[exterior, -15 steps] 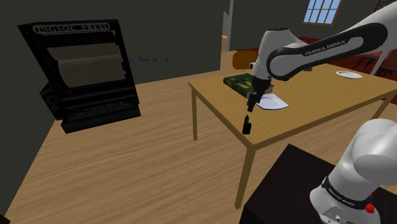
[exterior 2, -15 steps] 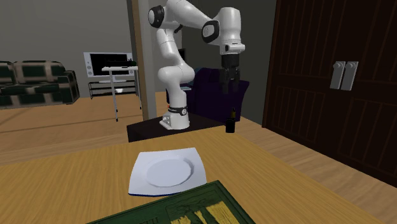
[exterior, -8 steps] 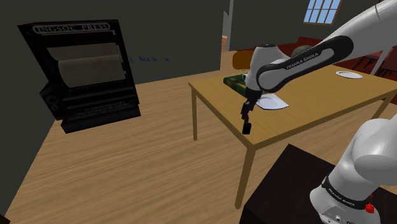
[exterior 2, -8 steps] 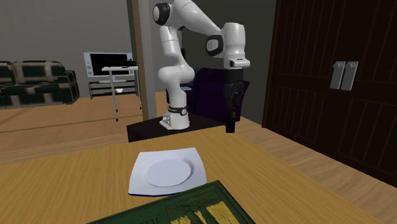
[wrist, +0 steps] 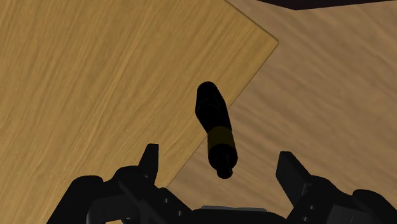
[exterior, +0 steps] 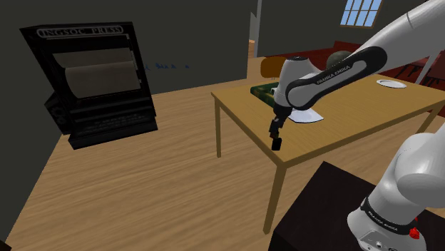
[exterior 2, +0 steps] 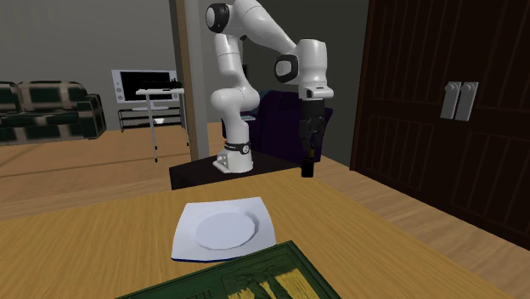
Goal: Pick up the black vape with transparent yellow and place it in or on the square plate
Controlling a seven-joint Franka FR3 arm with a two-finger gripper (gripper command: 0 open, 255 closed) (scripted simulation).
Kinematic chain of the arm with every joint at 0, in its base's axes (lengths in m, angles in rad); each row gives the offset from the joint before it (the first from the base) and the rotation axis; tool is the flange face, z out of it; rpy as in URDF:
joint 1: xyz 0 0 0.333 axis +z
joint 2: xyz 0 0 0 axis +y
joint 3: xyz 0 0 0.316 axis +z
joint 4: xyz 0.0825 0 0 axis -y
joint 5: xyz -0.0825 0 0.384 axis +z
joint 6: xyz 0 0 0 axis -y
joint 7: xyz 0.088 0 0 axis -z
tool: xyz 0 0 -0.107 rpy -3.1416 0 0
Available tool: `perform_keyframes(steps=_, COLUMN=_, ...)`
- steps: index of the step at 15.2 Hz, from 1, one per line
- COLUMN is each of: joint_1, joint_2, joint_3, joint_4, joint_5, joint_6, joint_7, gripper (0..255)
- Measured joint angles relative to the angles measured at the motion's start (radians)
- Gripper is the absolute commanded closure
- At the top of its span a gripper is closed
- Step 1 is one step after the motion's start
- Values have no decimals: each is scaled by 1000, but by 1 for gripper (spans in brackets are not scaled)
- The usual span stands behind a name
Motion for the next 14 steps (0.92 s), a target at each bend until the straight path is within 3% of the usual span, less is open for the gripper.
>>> perform_keyframes(steps=2, joint_1=0, joint_2=1, joint_3=0, joint_4=0, joint_5=0, joint_6=1, joint_7=0, gripper=0)
perform_keyframes(steps=3, joint_1=0, joint_2=1, joint_3=0, joint_4=0, joint_5=0, joint_6=1, joint_7=0, gripper=255)
perform_keyframes(steps=14, joint_1=0, joint_2=-5, joint_3=0, joint_4=3, joint_5=0, joint_6=-7, joint_7=-1, gripper=255)
